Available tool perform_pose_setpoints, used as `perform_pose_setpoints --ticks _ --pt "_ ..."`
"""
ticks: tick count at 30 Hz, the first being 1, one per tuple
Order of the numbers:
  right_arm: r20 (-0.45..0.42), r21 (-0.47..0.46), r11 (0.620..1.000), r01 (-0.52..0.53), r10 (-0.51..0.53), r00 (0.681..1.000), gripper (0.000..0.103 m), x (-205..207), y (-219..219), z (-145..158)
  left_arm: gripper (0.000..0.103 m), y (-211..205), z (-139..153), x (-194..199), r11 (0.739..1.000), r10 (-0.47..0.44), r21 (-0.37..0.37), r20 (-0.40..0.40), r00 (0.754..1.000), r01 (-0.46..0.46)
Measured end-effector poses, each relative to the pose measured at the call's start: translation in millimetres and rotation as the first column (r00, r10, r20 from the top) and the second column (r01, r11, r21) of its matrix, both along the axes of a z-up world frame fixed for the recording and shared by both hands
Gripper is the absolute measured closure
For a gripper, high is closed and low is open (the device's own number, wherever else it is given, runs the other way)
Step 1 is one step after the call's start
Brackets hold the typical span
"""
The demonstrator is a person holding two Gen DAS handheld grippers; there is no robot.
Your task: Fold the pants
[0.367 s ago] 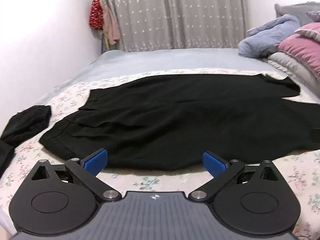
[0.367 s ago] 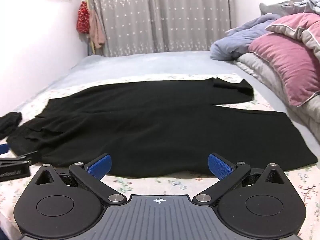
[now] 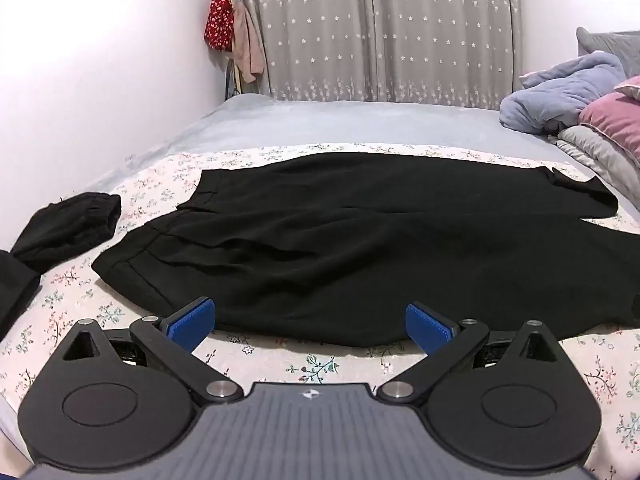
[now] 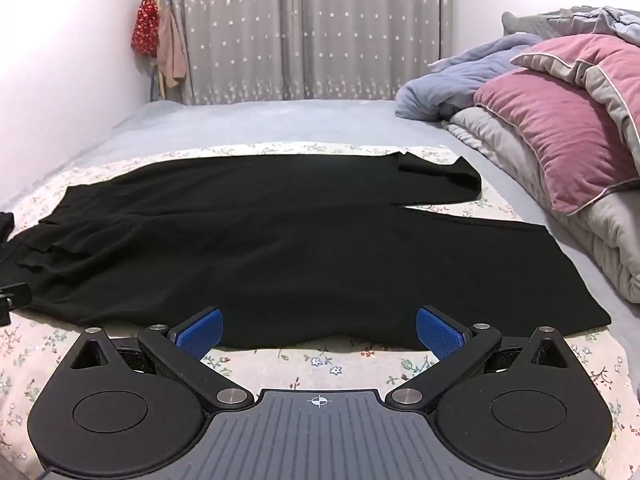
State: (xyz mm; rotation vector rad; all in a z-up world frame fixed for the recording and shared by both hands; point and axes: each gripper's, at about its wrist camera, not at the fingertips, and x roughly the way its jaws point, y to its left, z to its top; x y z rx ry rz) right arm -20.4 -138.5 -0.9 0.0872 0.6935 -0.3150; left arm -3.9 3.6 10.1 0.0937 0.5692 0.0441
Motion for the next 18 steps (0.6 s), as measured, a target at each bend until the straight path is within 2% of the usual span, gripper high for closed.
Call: perform_pose_setpoints --ticks 8,18 --pt "0.055 -0.014 1.000 0.016 -0.016 0.998 0.000 -34 -9 8 0.000 11 3 0 0.999 -0.013 -0.041 0.002 1.000 0.013" --pt "0.129 -0.043 0.999 0.015 -0.010 0.992 0.000 -40 -9 19 0.000 17 1 4 0.998 -0.011 -0.065 -0.005 1.000 0.011"
